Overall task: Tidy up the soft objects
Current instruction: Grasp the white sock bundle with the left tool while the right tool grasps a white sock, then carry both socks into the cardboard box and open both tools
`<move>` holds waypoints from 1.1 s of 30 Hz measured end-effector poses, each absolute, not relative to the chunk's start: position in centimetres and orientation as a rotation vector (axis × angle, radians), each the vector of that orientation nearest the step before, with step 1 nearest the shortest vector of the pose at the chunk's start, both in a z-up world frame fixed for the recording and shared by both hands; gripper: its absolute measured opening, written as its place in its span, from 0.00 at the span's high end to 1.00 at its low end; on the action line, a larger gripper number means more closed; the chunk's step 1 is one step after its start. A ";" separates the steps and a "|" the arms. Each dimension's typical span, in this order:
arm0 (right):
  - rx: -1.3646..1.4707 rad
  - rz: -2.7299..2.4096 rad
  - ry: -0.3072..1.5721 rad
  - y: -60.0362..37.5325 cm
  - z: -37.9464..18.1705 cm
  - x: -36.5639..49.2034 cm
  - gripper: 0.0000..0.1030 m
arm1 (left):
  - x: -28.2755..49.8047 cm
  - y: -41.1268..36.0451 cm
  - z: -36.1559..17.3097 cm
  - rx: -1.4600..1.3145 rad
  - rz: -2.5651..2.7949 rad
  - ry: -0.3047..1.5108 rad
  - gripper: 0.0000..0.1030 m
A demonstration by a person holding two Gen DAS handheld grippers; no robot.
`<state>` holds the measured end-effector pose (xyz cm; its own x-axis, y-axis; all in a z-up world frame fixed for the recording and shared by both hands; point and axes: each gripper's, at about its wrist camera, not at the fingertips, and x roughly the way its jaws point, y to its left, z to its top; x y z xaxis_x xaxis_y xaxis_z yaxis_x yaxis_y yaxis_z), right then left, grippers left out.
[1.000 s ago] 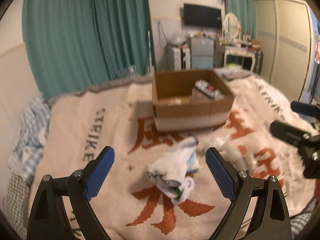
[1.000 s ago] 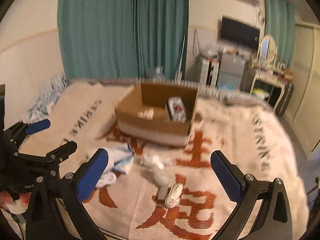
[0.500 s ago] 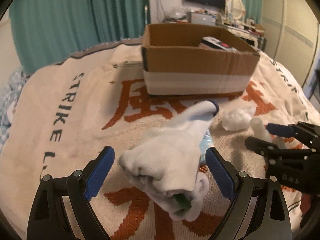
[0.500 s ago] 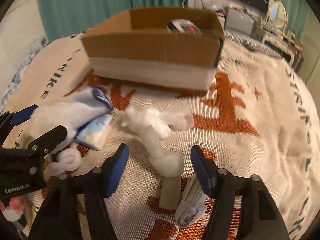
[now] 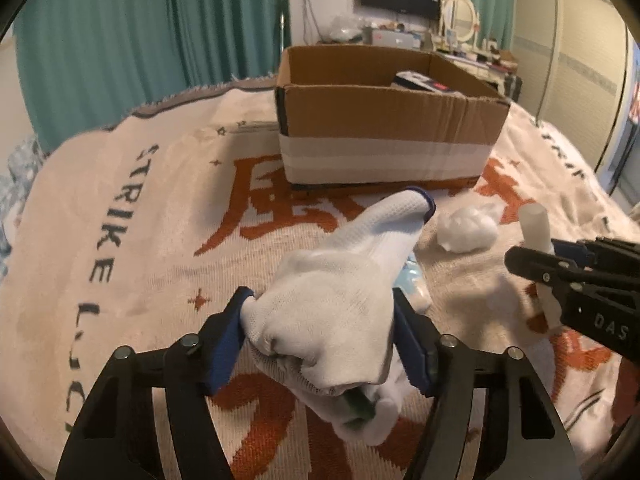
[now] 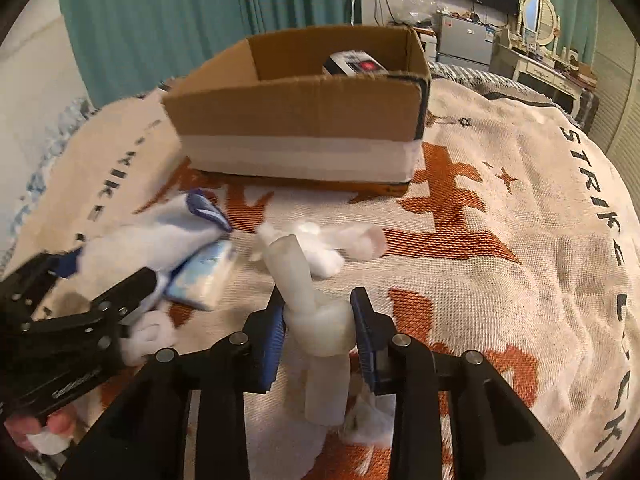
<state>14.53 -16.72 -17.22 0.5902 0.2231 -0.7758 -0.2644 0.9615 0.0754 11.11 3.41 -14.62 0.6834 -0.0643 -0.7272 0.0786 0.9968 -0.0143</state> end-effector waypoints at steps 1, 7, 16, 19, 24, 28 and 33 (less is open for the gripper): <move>-0.057 0.294 0.888 -16.6 -16.9 14.0 0.69 | 10.9 3.6 -14.4 0.003 -0.087 0.816 0.41; -0.039 0.324 0.847 -16.1 -14.5 11.4 0.69 | 8.6 4.3 -12.1 -0.038 -0.095 0.794 0.43; -0.001 0.349 0.733 -17.0 -8.5 6.4 0.69 | 3.4 3.3 -5.8 -0.030 -0.099 0.689 0.43; 0.023 0.367 0.707 -17.4 -6.6 5.2 0.69 | 2.5 2.6 -3.6 -0.011 -0.113 0.667 0.43; 0.053 0.398 0.642 -17.8 -2.7 4.5 0.69 | 2.7 2.4 -0.2 -0.045 -0.157 0.631 0.43; 0.070 0.427 0.585 -18.1 1.1 5.5 0.69 | 4.4 2.5 2.4 -0.075 -0.189 0.608 0.43; 0.034 0.426 0.523 -18.0 5.1 9.1 0.69 | 7.9 2.4 5.2 -0.047 -0.146 0.543 0.43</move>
<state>9.06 -17.96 5.07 0.7811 0.4027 -0.4772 -0.3856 0.9122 0.1385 7.94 2.42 5.17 0.8458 -0.1508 -0.5117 0.1261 0.9885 -0.0830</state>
